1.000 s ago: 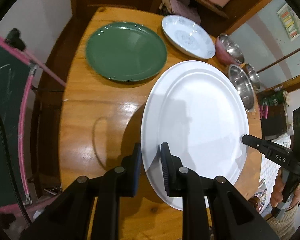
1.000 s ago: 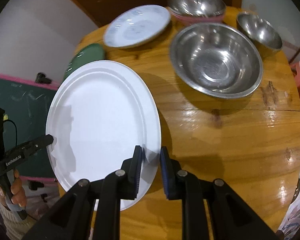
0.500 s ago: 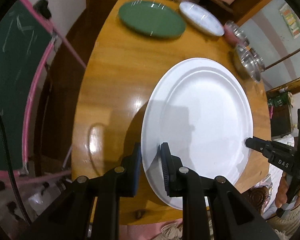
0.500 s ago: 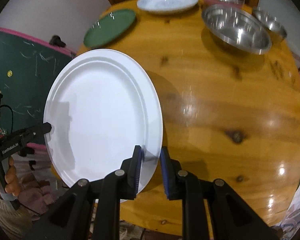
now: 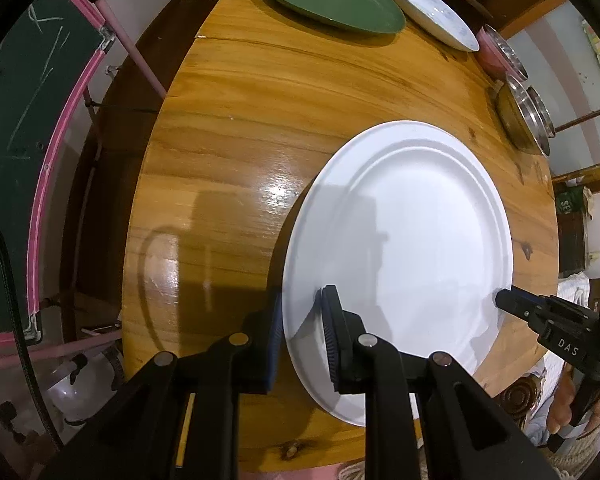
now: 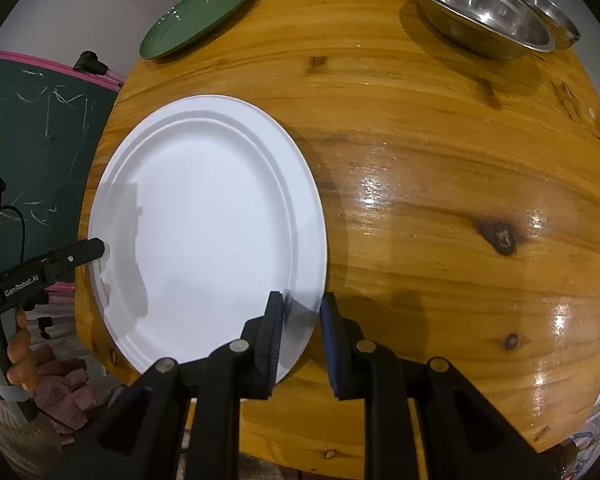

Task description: Organize plates and bowls

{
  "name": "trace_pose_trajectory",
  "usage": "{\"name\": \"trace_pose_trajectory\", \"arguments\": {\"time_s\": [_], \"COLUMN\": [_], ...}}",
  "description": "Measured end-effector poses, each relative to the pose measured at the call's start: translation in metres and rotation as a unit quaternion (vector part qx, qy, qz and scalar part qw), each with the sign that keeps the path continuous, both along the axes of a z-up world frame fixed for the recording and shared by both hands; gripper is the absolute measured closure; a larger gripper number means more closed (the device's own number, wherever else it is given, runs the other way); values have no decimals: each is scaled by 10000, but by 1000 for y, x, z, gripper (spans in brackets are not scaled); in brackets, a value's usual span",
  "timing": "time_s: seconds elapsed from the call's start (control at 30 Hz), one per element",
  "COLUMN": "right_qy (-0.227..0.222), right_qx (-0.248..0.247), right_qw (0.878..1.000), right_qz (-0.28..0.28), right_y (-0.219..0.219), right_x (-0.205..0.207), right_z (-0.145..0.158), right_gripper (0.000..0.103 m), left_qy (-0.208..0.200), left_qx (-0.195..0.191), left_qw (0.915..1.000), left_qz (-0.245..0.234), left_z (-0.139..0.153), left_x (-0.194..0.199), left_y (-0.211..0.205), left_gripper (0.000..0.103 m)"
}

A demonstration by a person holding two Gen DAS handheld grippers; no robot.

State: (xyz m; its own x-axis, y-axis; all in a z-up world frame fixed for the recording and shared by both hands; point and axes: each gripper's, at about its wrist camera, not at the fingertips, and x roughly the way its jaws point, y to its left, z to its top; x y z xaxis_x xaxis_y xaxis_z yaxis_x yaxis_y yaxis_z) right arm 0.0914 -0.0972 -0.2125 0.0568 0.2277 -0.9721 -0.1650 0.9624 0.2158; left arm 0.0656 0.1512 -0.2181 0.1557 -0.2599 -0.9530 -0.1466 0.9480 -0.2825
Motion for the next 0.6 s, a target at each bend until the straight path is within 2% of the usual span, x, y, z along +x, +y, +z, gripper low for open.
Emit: {"name": "trace_pose_trajectory", "arguments": {"time_s": [0.23, 0.3, 0.37, 0.43, 0.5, 0.6], "right_qy": [6, -7, -28, -69, -83, -146], "right_qx": [-8, 6, -25, -48, -35, -44], "right_qw": [10000, 10000, 10000, 10000, 10000, 9999], "right_qz": [22, 19, 9, -15, -41, -80], "right_y": [-6, -7, -7, -9, -11, -13], "right_x": [-1, -1, -1, -1, -1, -1], "right_z": [-2, -1, -2, -1, 0, 2], "right_gripper": [83, 80, 74, 73, 73, 73], "left_qy": [-12, -53, -119, -170, -247, -400], "left_qx": [90, 167, 277, 344, 420, 515], "left_qw": [10000, 9998, 9995, 9993, 9988, 9978], "left_qz": [-23, -29, -42, -37, 18, 102], "left_z": [-1, 0, 3, 6, 9, 17], "left_x": [3, 3, 3, 2, 2, 2], "left_y": [1, 1, 0, -1, 1, 2], "left_gripper": [85, 85, 84, 78, 64, 55]}}
